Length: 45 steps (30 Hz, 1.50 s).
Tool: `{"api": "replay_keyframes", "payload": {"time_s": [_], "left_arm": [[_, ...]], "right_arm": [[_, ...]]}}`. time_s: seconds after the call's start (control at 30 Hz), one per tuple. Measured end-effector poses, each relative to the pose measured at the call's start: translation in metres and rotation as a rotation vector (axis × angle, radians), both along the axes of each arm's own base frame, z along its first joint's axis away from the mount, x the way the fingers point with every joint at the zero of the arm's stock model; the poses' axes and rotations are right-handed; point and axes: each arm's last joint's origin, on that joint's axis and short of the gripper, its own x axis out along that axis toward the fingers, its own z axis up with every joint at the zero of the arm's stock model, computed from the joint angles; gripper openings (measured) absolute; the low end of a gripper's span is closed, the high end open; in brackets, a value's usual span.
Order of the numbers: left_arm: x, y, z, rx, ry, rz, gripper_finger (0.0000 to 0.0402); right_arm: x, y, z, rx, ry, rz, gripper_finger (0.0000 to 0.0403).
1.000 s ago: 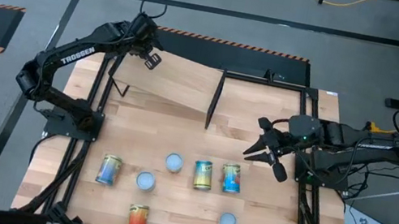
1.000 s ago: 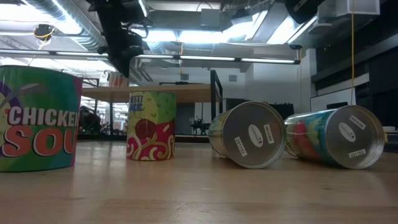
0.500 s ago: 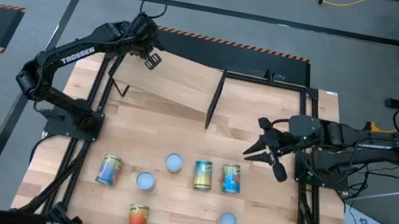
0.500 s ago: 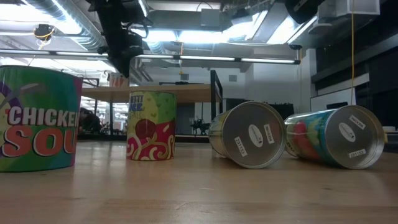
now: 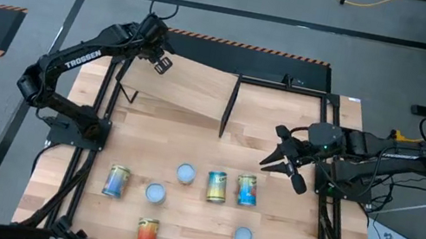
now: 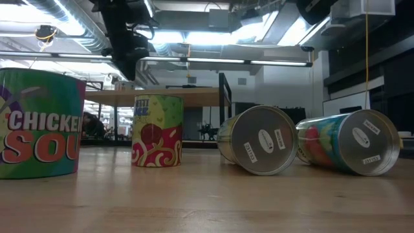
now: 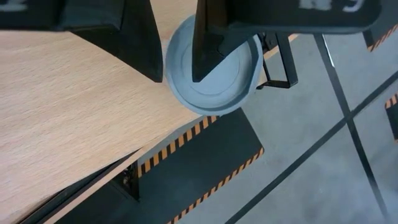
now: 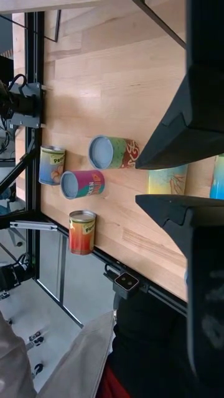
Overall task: Pick and place cans onto a shelf
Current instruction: Put the white canned carrot on the shelf, then put the canned oranges on the shelf aligned with the other white canned carrot
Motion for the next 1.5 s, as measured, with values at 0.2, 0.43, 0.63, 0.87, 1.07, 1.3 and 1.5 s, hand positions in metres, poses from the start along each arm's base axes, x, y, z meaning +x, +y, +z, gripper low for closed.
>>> {"api": "replay_keyframes", "payload": {"time_s": [0.2,0.43,0.63,0.87,1.07,1.3,1.5], "left_arm": [[0.000,0.000,0.000,0.007,0.006,0.003,0.0084],[0.003,-0.001,0.001,0.022,-0.008,-0.008,0.0081],[0.018,-0.013,0.006,0.054,-0.045,-0.084,0.0080],[0.044,-0.041,0.006,0.015,-0.094,-0.261,0.0080],[0.066,-0.074,0.007,-0.018,-0.144,-0.413,0.0080],[0.082,-0.109,0.007,-0.023,-0.147,-0.551,0.0080],[0.088,-0.128,0.007,-0.026,-0.145,-0.625,0.0080]], "right_arm": [[0.000,0.000,0.000,0.012,0.005,-0.005,0.0079],[0.000,0.002,0.000,0.108,0.045,-0.047,0.0079],[0.000,0.015,0.000,0.117,0.042,0.018,0.0079],[0.006,0.041,-0.008,0.179,0.118,0.096,0.0079],[0.014,0.068,-0.025,0.233,0.264,0.120,0.0079],[0.023,0.097,-0.051,0.335,0.489,0.056,0.0079],[0.028,0.116,-0.072,0.387,0.649,-0.014,0.0079]]}}
